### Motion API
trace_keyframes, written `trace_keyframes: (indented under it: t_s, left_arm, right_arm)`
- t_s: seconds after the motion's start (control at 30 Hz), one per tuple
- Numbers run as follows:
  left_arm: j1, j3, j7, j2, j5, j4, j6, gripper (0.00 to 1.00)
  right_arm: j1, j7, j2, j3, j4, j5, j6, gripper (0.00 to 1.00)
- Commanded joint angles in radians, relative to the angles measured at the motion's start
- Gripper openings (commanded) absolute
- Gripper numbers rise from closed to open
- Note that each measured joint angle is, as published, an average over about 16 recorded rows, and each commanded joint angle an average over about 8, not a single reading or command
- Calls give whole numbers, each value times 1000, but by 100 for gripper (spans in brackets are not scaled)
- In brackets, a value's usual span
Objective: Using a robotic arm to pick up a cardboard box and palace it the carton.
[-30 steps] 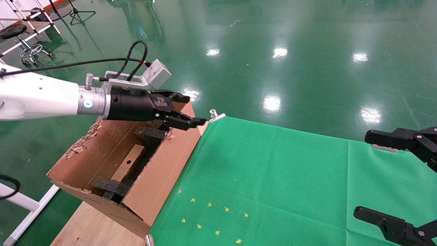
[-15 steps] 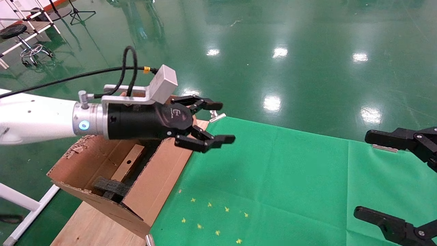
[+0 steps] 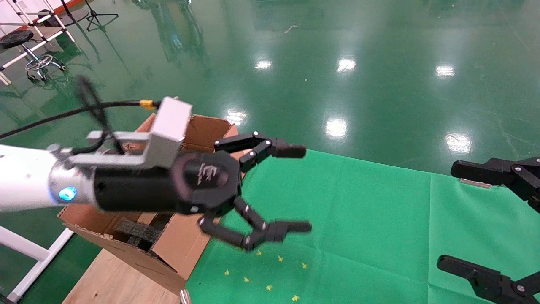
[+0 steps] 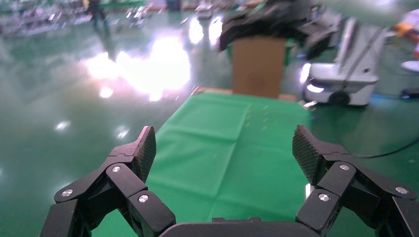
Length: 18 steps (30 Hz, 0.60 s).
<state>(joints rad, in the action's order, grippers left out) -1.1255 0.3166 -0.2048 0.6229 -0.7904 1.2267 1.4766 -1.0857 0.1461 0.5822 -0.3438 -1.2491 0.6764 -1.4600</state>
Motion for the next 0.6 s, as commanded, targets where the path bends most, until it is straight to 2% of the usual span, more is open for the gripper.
trace_keyframes:
  t_s: [0.03, 0.27, 0.6]
  left_arm:
    - [31, -23, 11, -7, 37, 35, 12, 100]
    - [83, -61, 25, -19, 99, 94, 32, 100]
    - [67, -49, 21, -16, 80, 75, 26, 100]
  right_arm:
    - [0, 0, 0, 0, 0, 0, 0, 100]
    - [0, 0, 0, 0, 0, 0, 0, 100]
    - [0, 0, 0, 0, 0, 0, 0, 100]
